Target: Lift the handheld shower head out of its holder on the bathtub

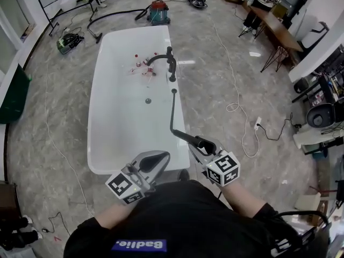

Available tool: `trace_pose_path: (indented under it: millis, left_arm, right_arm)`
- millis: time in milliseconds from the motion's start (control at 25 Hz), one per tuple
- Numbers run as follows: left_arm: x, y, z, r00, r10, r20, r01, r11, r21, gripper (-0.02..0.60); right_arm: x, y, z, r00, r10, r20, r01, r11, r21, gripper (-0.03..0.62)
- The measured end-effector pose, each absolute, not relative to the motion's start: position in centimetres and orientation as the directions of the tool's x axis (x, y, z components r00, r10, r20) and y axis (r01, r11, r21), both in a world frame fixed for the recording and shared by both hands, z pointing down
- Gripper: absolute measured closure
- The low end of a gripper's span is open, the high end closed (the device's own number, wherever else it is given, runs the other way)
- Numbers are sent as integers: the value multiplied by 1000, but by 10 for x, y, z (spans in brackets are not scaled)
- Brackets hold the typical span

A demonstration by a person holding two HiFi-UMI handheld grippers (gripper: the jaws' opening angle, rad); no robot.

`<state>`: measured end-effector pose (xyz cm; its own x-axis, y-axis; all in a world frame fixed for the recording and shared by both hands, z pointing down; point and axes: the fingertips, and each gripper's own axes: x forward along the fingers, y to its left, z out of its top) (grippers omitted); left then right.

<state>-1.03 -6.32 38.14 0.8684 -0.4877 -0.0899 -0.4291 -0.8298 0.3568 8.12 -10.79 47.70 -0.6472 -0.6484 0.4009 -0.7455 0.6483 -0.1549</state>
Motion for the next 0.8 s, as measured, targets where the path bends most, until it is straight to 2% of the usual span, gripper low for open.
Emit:
trace_pose_path:
  millis: [520, 800]
  left_arm:
    - [12, -50, 376, 912, -406, -61, -365, -870, 330, 588]
    - [23, -54, 371, 909, -413, -61, -377, -875, 303, 588]
  right_arm:
    - [60, -69, 440, -700, -622, 351, -694, 708, -131, 462]
    - [66, -70, 436, -707, -625, 331, -692, 708, -140, 462]
